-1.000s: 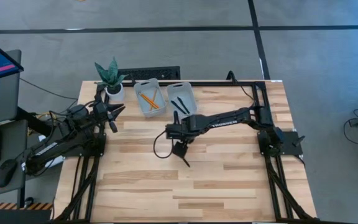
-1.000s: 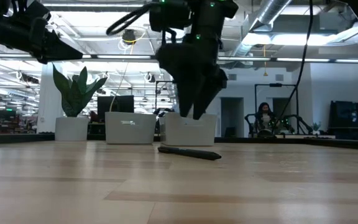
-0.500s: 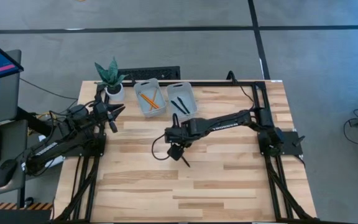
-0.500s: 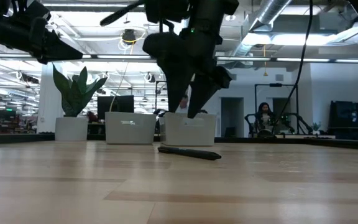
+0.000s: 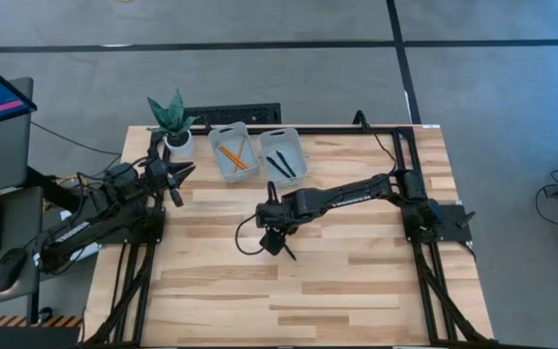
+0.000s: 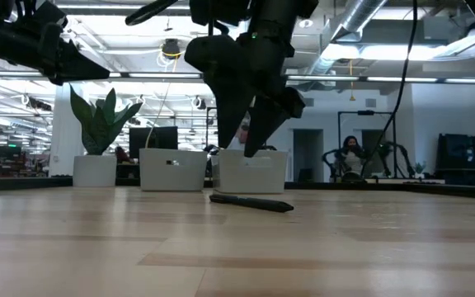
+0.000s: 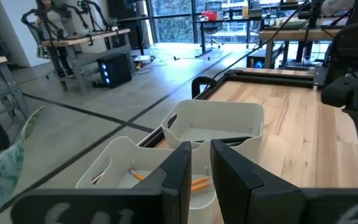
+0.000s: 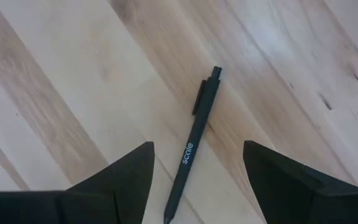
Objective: Sort pens & pencils
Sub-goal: Put the black ballpen into the right bin
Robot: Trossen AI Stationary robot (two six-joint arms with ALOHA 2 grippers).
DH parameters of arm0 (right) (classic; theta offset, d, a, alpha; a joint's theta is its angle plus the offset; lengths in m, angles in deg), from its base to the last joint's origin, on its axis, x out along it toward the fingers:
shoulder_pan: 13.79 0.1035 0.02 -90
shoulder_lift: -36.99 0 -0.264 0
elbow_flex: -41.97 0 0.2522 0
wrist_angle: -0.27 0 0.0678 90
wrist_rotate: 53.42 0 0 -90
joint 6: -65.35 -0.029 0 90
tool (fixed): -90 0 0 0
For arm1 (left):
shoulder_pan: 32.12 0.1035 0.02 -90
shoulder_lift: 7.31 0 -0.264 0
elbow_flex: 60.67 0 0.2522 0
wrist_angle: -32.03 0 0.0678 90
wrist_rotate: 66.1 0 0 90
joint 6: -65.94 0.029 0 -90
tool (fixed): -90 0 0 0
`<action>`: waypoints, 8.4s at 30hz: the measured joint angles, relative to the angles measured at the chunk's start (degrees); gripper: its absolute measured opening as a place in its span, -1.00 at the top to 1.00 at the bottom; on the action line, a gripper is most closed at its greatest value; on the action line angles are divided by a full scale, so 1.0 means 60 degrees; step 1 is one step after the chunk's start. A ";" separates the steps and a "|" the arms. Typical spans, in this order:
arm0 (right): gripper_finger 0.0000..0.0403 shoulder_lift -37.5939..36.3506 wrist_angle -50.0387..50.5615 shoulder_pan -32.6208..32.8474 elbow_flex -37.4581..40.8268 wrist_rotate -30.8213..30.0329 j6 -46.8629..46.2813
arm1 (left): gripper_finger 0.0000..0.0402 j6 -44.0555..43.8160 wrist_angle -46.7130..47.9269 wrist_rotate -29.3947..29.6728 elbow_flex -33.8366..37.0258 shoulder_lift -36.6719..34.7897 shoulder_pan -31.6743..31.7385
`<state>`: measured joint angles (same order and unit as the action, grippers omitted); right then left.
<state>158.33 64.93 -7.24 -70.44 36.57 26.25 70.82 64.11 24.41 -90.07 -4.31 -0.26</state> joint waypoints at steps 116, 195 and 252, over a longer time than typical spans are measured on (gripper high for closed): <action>0.28 0.0616 -0.1022 -0.0193 0.1324 0.1745 -0.0183 | 0.74 0.0066 0.0052 0.0095 0.0000 -0.0004 -0.0001; 0.69 0.0605 -0.0255 -0.0412 0.1330 0.0477 -0.0224 | 0.74 0.0153 0.0120 0.0062 0.0000 0.0000 -0.0001; 0.69 0.0510 0.2024 -0.4496 -0.3093 -0.0758 0.2938 | 0.74 0.0153 0.0113 0.0066 0.0000 0.0000 -0.0001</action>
<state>161.39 77.07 -34.22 -89.00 32.02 43.87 71.74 64.79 24.81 -90.07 -4.31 -0.27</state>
